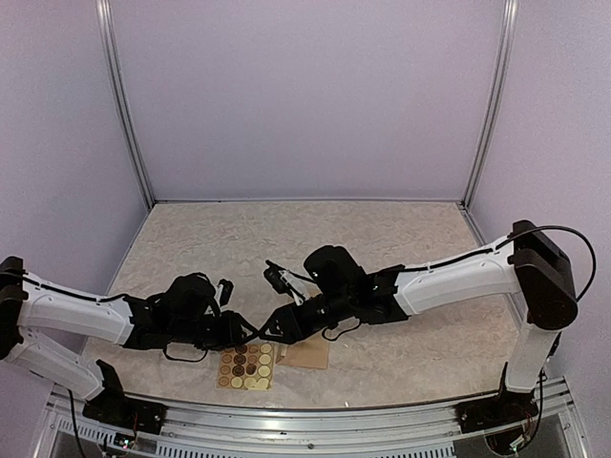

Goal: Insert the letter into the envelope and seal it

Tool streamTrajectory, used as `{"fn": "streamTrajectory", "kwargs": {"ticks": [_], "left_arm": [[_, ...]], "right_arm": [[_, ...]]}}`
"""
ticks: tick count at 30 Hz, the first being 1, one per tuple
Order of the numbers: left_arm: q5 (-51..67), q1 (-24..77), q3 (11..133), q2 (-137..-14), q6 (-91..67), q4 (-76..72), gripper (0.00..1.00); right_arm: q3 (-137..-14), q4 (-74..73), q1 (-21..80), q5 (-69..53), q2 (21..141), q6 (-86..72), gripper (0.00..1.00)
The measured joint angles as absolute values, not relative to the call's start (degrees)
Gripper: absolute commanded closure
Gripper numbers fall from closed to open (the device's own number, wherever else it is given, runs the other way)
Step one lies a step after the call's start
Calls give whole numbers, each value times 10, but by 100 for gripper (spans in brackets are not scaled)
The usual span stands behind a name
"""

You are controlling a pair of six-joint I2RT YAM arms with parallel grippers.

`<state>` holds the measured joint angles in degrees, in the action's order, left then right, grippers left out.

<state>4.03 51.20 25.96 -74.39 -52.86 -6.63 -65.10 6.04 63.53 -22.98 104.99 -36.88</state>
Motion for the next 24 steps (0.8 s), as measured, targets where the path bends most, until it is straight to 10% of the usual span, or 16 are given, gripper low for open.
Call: {"fn": "streamTrajectory", "kwargs": {"ticks": [24], "left_arm": [[56, 522, 170, -734, -547, -102, 86]], "right_arm": [[-801, -50, 659, -253, 1235, -329, 76]]}}
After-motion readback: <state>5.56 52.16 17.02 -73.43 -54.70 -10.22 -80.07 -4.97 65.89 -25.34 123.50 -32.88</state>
